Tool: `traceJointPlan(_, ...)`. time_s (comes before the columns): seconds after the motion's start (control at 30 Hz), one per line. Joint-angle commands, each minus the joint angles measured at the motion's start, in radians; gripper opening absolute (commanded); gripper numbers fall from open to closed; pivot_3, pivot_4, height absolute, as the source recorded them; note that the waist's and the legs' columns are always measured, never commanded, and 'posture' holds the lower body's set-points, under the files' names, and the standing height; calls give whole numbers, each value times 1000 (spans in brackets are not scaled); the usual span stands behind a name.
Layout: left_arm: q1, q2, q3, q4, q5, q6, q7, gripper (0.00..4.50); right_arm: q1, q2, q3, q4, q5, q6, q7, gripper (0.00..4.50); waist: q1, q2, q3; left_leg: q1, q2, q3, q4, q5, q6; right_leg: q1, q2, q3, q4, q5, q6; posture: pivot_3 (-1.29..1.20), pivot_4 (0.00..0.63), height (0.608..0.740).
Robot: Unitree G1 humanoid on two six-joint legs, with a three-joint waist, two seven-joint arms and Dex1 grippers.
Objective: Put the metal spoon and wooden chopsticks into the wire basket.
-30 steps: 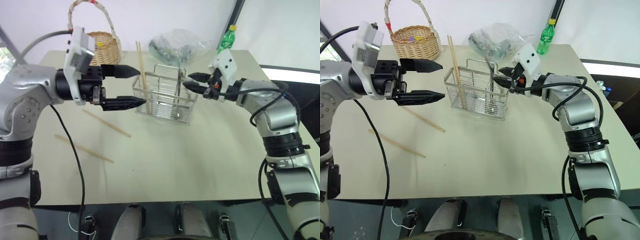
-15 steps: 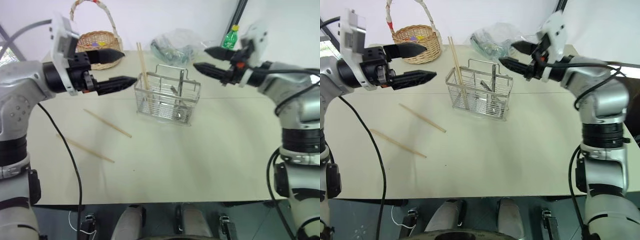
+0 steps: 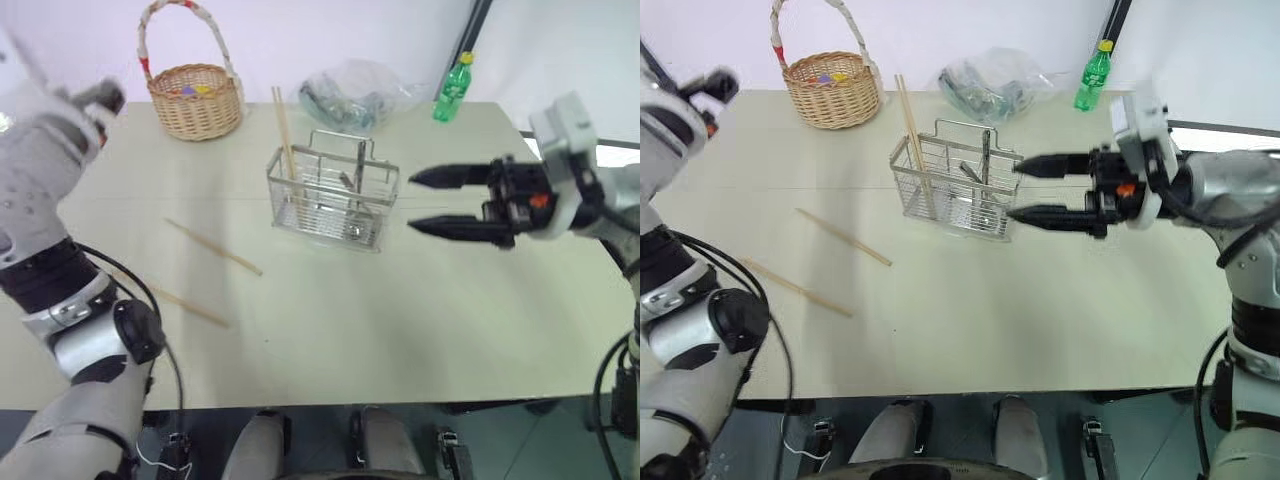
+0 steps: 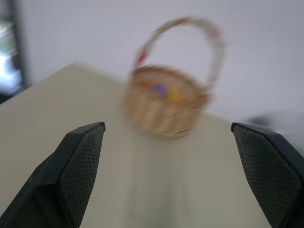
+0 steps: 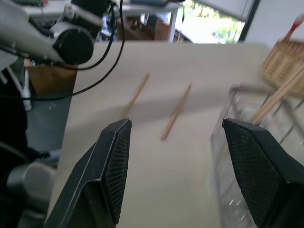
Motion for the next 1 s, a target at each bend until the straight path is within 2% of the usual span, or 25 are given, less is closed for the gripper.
traceJointPlan(0.03, -48, -124, 162, -92, 155, 210, 175, 4500, 41, -29, -29, -62, 30, -26, 40, 3127, 6, -1, 0, -1, 0, 0, 0, 0, 0, 0, 0, 0, 0, 0, 0, 0, 150, 661)
traceJointPlan(0.17, -22, -269, 213, -175, 274, 303, 227, 4500, 63, -22, -34, -91, 50, -14, 18, 3127, 24, -5, 0, -1, 0, 0, 1, 0, -1, 1, 0, 0, -1, 1, 2, 0, 150, 661)
traceJointPlan(0.27, 25, -327, 214, -186, 330, 304, 225, 4500, 90, -22, -45, -122, 82, 8, 3, 3127, 29, -6, -1, -1, 0, 0, 1, -1, -5, 1, -1, 0, -1, 1, 2, 0, 150, 661)
traceJointPlan(0.5, 59, -305, 189, -66, 409, 282, 168, 4500, 161, -22, -74, -197, 147, 38, -55, 3127, 28, -6, -1, -1, 0, 0, 1, -1, -6, 1, -1, -1, -1, 1, 2, 0, 150, 661)
traceJointPlan(0.67, 61, -289, 194, 157, 415, 104, 153, 4500, 191, -4, -95, -227, 186, 42, -124, 3127, 31, -7, -1, -1, 0, 0, 1, -1, -6, 1, -2, -1, -1, 1, 2, 0, 150, 661)
traceJointPlan(0.77, 59, -265, 181, 262, 404, 23, 149, 4500, 195, 1, -98, -236, 201, 41, -153, 3127, 30, -1, -4, 0, 0, 0, 0, -2, -6, 1, -3, -1, -1, 1, 2, 0, 150, 661)
traceJointPlan(0.87, 46, -253, 182, 315, 391, -25, 155, 3635, 202, 1, -101, -251, 214, 42, -180, 3206, 28, 0, -5, 0, 0, 1, 0, -2, -6, 1, -4, -1, -1, 1, 2, 0, 150, 661)
traceJointPlan(1.0, 43, -246, 190, 346, 384, -59, 173, 1554, 229, -11, -119, -269, 242, 43, -193, 3206, 33, 0, -6, 0, 0, 0, 1, -1, -6, 2, -4, -2, -1, 1, 2, 0, 150, 661)
